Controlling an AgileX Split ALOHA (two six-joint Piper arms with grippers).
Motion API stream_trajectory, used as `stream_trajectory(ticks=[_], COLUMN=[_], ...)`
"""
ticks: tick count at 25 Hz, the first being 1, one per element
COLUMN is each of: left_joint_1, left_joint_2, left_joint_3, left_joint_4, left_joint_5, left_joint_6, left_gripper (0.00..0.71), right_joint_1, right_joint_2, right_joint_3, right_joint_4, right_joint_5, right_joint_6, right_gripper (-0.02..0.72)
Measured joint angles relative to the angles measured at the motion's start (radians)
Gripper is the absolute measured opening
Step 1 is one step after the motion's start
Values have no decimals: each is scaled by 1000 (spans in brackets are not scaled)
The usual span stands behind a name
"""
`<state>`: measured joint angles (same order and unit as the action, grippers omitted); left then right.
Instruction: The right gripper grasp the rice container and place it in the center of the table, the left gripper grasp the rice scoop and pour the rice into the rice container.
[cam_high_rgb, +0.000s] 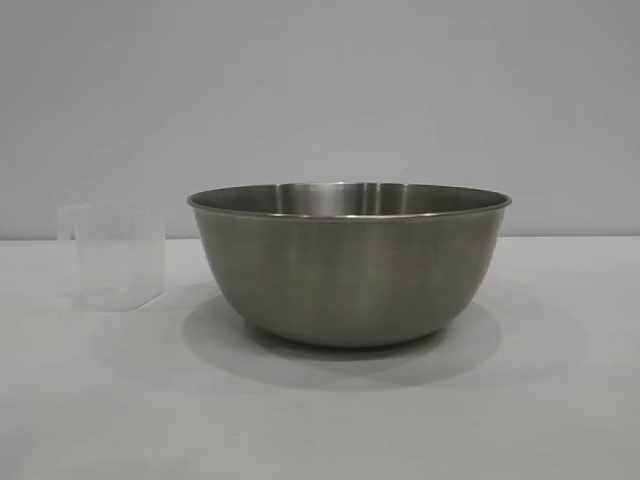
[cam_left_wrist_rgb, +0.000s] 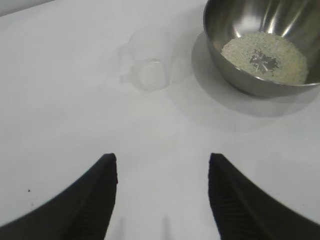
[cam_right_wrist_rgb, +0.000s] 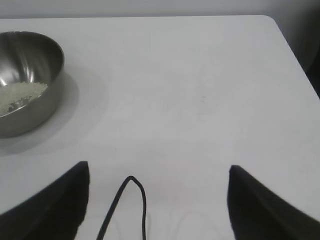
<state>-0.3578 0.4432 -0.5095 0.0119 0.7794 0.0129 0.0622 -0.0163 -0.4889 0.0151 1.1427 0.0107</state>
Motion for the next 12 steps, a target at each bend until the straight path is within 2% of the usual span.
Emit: stream_trajectory(ticks=[8, 12], left_joint_1=[0, 0], left_joint_2=[-316, -414], left_joint_3=[-1, -4], left_joint_4=[-8, -16], left_joint_5=[295, 389], left_joint_6=[21, 21], left_gripper=[351, 351], right_joint_1=[0, 0], right_joint_2=[0, 0], right_joint_3=[0, 0], right_joint_4=[0, 0], right_joint_5=[0, 0], right_joint_6=[0, 0], right_gripper=[510, 510])
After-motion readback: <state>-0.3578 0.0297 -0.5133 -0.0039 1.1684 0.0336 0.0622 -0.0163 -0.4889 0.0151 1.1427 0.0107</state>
